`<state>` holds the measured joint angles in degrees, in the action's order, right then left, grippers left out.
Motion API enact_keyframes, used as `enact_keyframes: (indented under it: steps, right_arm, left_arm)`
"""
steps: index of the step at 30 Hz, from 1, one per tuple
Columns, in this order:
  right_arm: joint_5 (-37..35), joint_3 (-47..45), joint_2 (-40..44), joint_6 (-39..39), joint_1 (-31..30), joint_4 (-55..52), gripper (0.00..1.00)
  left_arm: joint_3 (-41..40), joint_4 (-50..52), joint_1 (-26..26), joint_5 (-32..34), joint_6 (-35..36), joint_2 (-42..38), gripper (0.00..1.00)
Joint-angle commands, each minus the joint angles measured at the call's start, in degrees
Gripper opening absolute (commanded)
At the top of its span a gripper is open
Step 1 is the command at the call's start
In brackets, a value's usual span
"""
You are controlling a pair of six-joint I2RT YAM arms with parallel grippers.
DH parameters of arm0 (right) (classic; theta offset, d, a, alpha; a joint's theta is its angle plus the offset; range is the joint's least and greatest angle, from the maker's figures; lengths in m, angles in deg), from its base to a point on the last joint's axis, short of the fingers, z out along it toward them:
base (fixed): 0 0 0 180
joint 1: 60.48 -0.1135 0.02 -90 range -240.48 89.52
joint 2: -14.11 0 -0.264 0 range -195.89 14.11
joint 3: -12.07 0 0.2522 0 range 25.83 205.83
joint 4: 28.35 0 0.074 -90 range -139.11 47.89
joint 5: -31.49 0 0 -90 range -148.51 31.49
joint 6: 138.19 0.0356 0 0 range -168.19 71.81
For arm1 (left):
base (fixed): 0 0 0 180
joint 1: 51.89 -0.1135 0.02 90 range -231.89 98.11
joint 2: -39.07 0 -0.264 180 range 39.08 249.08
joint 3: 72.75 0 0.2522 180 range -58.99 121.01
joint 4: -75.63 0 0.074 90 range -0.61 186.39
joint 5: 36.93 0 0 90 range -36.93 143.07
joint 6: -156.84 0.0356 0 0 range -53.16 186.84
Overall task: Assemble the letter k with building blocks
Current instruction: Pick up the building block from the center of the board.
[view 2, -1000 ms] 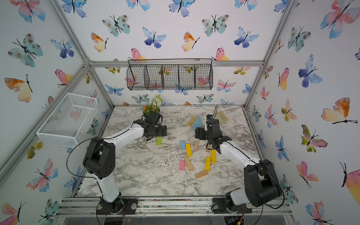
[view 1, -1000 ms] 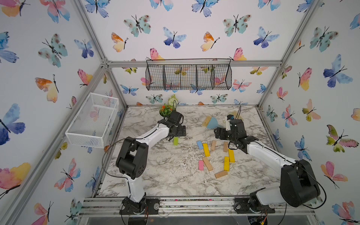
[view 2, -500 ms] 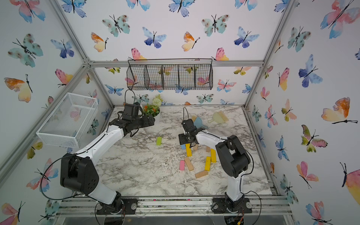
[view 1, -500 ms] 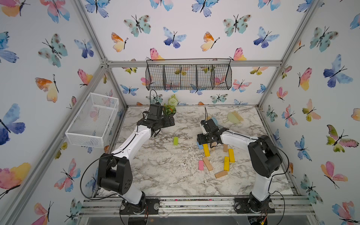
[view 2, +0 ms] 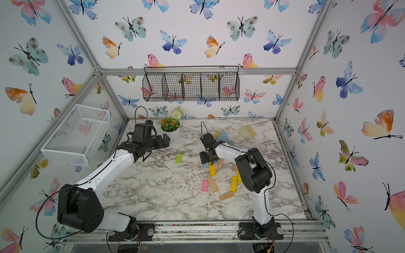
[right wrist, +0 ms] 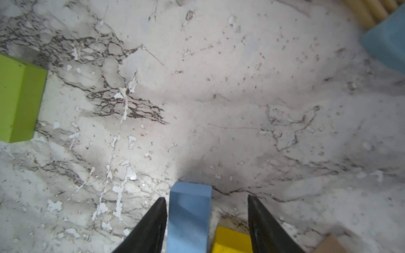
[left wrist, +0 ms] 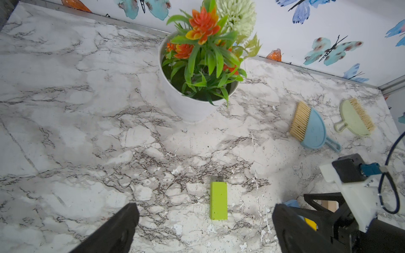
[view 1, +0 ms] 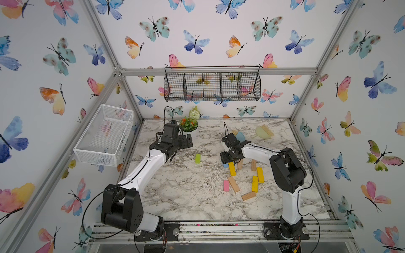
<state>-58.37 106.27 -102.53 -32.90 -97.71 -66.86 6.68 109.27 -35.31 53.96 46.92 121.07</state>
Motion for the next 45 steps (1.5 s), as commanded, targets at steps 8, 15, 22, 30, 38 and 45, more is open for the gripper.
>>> enact_keyframes:
  steps: [8,15,22,30,38,45]
  right_arm:
    - [-3.73,4.36,-3.91,-0.28,-2.74,-8.89,0.55]
    - [-4.62,5.30,-4.25,0.79,-3.46,-13.07,0.51]
    - [-4.53,5.38,-4.87,0.53,-3.55,-13.14,0.43]
    - [-4.35,7.27,-5.30,1.28,-3.64,-13.13,0.10]
    - [-3.87,7.64,-0.76,12.98,-5.31,-11.59,0.01]
    - [-7.47,11.90,-1.57,26.66,-11.22,-13.20,0.01]
  left_arm:
    - [1.39,0.86,-1.98,-2.37,-0.52,1.28,0.98]
    - [1.22,0.90,-2.34,-2.37,-0.80,1.15,0.98]
    - [1.08,0.95,-2.34,-2.32,-0.83,1.12,0.98]
    - [1.04,1.12,-2.34,-2.26,-0.97,1.16,0.98]
    - [1.43,2.94,-2.55,6.97,-4.09,-0.29,0.98]
    - [-0.41,3.04,-5.91,12.67,-8.82,-3.41,0.98]
